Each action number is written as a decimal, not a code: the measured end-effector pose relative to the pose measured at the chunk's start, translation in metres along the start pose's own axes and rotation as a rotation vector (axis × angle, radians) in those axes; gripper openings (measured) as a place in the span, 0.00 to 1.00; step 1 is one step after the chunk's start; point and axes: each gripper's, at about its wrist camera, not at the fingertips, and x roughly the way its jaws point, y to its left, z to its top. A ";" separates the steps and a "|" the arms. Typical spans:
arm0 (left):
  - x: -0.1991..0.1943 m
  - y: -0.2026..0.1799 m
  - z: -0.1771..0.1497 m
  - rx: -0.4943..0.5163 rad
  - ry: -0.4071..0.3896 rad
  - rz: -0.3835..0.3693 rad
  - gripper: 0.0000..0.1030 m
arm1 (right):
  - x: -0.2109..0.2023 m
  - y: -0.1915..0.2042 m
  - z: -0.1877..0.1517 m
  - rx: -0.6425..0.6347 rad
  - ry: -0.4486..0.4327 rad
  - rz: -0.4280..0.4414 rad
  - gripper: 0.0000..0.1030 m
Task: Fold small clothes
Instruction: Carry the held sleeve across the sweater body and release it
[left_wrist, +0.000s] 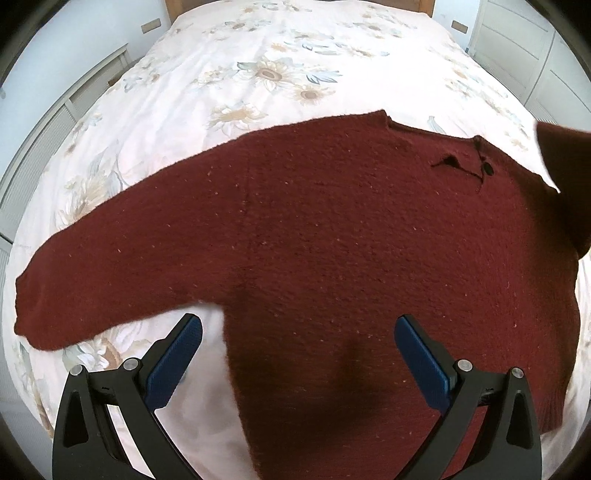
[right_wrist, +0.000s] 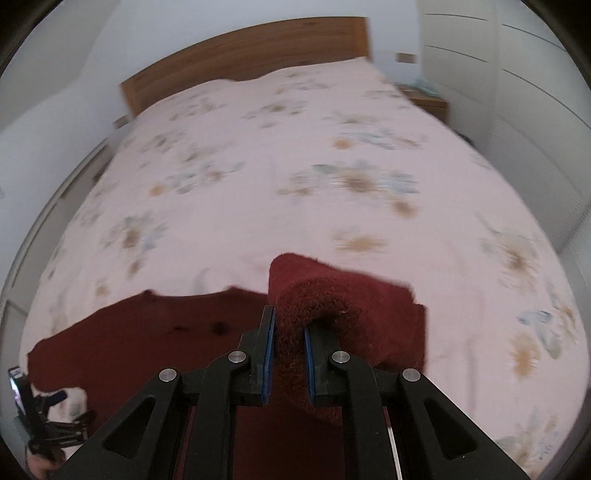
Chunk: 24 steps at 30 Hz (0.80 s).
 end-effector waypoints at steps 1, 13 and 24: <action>-0.001 0.002 0.001 0.002 -0.004 0.004 0.99 | 0.004 0.014 -0.001 -0.010 0.005 0.019 0.13; 0.011 0.011 0.009 -0.009 0.023 -0.017 0.99 | 0.096 0.107 -0.076 -0.125 0.257 0.110 0.14; 0.024 0.012 0.008 -0.019 0.059 -0.046 0.99 | 0.129 0.103 -0.122 -0.156 0.358 0.028 0.39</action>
